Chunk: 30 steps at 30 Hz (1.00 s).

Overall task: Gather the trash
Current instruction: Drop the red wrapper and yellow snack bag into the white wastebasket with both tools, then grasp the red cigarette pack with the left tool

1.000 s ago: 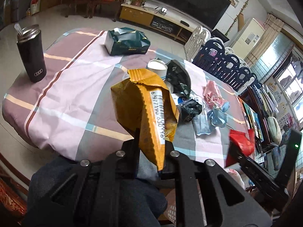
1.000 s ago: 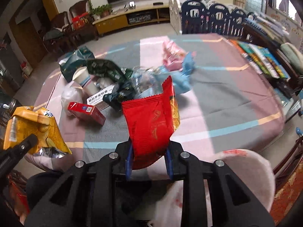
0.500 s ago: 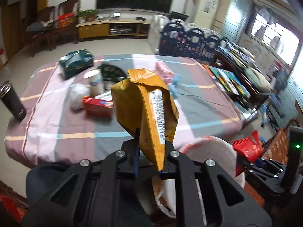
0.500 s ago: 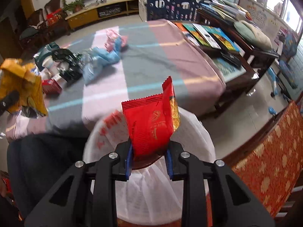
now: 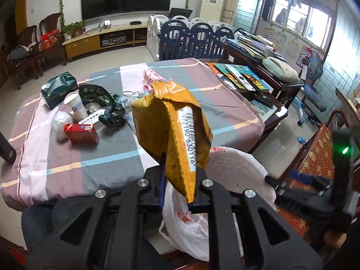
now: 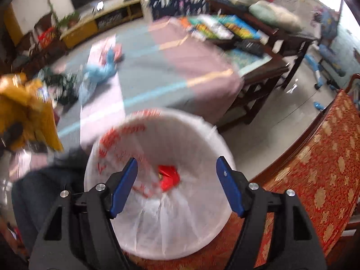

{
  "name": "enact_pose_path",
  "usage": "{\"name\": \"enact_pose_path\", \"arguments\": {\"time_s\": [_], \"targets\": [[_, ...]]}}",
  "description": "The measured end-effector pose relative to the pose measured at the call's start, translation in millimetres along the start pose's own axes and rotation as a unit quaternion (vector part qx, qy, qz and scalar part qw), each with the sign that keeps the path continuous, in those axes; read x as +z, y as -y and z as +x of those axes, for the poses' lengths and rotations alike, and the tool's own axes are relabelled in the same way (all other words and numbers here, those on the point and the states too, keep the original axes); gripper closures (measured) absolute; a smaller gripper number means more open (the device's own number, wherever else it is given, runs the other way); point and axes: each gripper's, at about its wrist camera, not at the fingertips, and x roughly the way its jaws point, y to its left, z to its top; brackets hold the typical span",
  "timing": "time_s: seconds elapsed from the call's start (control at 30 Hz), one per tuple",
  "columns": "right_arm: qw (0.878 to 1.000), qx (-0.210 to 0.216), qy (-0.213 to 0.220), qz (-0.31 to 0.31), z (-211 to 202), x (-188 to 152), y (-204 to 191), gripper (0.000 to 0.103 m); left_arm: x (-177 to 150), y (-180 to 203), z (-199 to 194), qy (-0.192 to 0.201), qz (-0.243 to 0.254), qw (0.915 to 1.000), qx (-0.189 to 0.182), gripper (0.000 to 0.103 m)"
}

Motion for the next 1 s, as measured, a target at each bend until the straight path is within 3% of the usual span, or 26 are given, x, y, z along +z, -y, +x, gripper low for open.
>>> {"name": "enact_pose_path", "arguments": {"time_s": [0.07,0.13,0.2,0.27,0.4,0.47,0.53,0.7,1.0], "targets": [[0.998,-0.026,0.065,0.013,-21,5,8,0.024,-2,5,5,-0.009,0.002,0.9998,-0.015,0.088],[0.986,-0.069,0.150,0.009,-46,6,8,0.004,-5,9,11,-0.025,0.004,0.9990,-0.037,0.088],[0.971,-0.104,0.215,0.003,-64,2,4,0.003,-7,16,16,-0.035,0.011,0.9979,-0.054,0.088],[0.965,-0.108,0.241,0.001,-72,1,3,0.003,-9,25,20,-0.047,0.024,0.9958,-0.075,0.088],[0.983,-0.074,0.167,0.023,-58,12,13,0.003,-16,43,27,-0.067,0.056,0.9908,-0.104,0.083],[0.986,-0.066,0.145,0.040,-53,12,19,0.003,-18,48,27,-0.069,0.065,0.9895,-0.109,0.075],[0.987,-0.066,0.135,0.050,-49,15,21,0.003,-18,49,25,-0.064,0.066,0.9899,-0.108,0.052],[0.987,-0.076,0.136,0.047,-48,17,17,0.003,-15,42,22,-0.051,0.057,0.9934,-0.086,0.037],[0.989,-0.077,0.127,0.027,-41,19,3,0.003,-5,15,18,-0.024,0.045,0.9986,-0.012,0.032]]}}
